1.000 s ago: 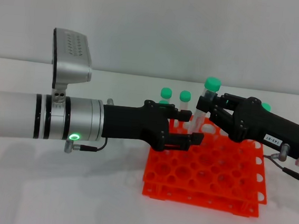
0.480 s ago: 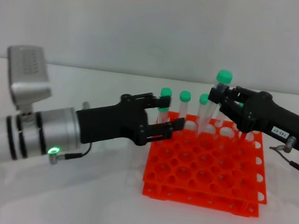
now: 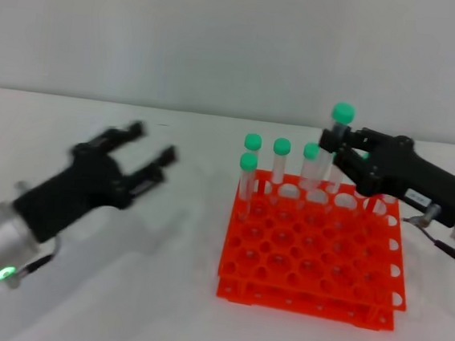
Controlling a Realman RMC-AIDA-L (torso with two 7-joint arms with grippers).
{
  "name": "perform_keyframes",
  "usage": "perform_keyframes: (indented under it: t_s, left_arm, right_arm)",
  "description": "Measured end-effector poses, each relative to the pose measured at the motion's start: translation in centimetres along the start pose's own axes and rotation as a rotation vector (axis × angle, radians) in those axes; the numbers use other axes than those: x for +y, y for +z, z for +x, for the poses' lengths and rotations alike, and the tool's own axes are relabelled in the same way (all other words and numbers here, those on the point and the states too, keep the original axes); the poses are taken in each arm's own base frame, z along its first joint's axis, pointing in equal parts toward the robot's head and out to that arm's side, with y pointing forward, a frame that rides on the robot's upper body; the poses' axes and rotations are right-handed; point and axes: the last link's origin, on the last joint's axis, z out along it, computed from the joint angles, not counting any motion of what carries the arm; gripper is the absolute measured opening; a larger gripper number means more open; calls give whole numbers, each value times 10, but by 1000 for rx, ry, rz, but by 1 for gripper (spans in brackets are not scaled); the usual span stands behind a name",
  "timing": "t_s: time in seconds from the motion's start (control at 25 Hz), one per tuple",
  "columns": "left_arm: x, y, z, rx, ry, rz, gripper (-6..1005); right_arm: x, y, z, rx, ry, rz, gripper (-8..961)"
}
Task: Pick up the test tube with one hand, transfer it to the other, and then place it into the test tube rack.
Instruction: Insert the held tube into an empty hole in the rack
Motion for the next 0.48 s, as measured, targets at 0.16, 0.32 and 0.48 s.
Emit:
perform_keyframes:
  t_s: [0.16, 0.32, 0.48]
  left_arm:
    - [-5, -33, -4, 123, 33, 181, 707]
    - [-11, -63, -2, 200, 28, 320, 704]
    - [-18, -84, -5, 238, -6, 450, 702]
  right_arm:
    - [5, 12, 6, 21, -31, 17, 205]
    - [11, 24, 10, 57, -63, 10, 205]
    - [11, 30, 12, 84, -93, 24, 205]
